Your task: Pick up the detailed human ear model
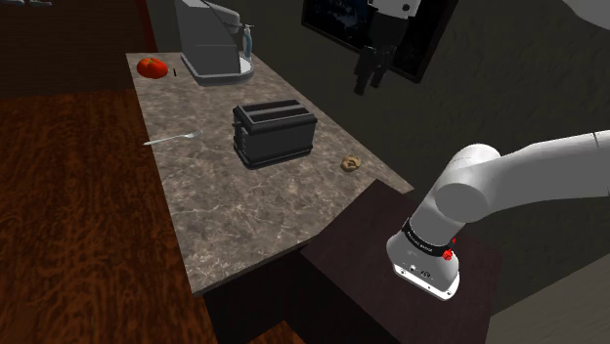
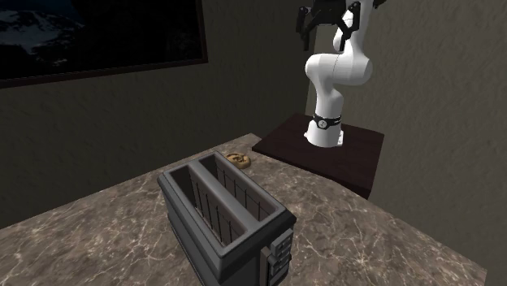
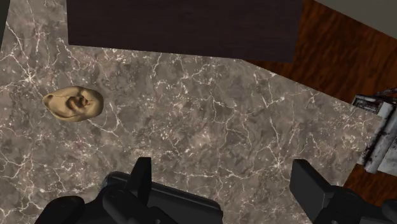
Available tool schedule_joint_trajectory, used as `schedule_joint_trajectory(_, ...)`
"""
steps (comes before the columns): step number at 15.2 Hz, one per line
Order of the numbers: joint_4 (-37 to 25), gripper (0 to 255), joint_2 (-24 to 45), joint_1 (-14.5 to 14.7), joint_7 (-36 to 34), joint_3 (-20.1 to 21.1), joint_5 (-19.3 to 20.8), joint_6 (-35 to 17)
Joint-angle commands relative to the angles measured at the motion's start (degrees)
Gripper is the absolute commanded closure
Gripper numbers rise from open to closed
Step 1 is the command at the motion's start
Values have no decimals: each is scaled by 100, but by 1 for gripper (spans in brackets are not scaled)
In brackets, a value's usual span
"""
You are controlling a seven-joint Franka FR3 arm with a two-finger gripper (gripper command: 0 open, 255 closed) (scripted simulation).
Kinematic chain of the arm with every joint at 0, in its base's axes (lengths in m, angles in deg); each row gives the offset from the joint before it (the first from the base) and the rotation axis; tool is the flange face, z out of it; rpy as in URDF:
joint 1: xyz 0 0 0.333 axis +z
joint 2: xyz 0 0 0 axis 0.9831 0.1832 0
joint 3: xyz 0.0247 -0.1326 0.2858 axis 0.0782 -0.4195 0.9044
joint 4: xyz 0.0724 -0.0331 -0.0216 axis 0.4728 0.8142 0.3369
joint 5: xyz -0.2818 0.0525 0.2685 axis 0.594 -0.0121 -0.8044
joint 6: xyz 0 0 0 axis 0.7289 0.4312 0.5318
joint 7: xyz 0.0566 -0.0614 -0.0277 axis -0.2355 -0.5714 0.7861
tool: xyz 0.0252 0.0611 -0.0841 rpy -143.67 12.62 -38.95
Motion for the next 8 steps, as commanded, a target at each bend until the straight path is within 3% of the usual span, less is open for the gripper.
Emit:
schedule_joint_trajectory(1,0,0,0,0,0,0,0,0)
schedule_joint_trajectory(8,591,0,728,-591,-942,-180,-182,-1278)
